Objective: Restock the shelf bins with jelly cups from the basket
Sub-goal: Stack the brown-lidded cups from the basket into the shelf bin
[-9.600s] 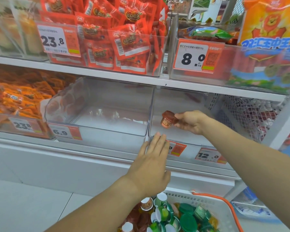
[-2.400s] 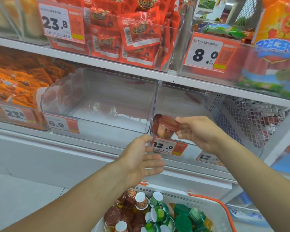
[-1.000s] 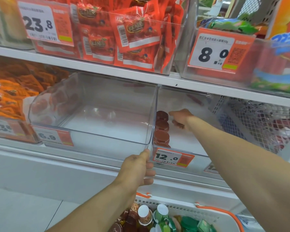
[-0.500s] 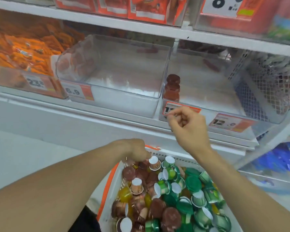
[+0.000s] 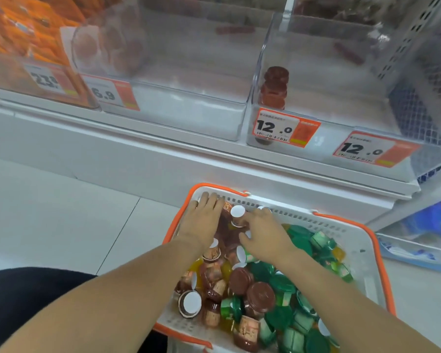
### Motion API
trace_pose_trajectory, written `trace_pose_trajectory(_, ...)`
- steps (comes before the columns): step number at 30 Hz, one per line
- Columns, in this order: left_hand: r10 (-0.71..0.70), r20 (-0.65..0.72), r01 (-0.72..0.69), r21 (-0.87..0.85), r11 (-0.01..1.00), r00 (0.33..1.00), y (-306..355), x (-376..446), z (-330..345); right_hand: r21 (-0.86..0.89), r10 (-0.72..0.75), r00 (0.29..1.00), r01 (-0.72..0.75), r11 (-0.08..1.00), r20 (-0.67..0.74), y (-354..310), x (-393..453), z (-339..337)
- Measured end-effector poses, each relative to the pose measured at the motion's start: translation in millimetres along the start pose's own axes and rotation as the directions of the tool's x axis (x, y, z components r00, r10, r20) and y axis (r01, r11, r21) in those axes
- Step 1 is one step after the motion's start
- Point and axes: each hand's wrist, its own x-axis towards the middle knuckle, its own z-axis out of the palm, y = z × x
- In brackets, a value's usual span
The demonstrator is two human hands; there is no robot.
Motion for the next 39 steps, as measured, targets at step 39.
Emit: trace_pose_trajectory(39, 0.515, 0.284, 0.478, -0.827, -0.296, 0.809, -47, -24, -208, 0.984, 0.061, 0.982, -0.180, 0.000, 0.180, 2, -29, -187)
